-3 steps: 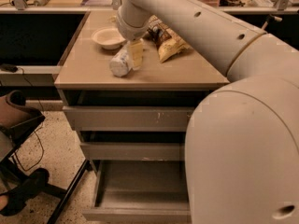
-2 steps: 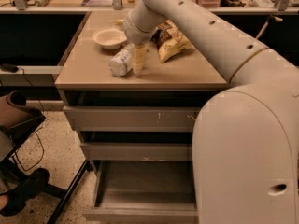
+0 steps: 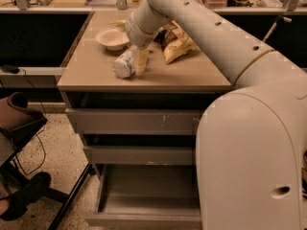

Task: Place blue plastic bottle into bottom drawer

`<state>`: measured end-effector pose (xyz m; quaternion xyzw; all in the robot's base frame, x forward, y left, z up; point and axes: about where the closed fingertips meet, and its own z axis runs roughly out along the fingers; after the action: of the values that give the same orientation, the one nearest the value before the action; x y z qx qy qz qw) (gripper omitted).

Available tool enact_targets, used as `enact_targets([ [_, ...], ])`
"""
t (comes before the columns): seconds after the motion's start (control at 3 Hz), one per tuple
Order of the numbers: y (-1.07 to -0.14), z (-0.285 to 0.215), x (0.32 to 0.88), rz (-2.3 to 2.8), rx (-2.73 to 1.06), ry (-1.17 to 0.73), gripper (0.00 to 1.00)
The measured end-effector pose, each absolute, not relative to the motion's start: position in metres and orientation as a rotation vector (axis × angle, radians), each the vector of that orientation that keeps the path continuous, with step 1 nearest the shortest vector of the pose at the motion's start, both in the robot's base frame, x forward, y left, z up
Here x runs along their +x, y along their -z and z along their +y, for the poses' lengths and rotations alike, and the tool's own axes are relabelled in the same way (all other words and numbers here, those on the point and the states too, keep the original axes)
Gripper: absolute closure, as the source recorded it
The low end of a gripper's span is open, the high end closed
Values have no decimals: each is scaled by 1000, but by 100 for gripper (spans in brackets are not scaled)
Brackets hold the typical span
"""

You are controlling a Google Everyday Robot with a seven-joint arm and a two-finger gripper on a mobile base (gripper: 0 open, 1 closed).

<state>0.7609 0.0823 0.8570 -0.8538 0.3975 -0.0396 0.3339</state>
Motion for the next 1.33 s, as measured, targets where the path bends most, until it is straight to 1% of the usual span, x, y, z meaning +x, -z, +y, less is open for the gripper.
enact_targets([
  [0.33,-849,86,761,1065,-2272,60,0],
  [0.67,-832,101,763,1078,-2333,-26,0],
  [1.0,-835,101,763,1078,-2333,-27,0],
  [1.33,-835,101,763,1078,-2333,-27,19],
])
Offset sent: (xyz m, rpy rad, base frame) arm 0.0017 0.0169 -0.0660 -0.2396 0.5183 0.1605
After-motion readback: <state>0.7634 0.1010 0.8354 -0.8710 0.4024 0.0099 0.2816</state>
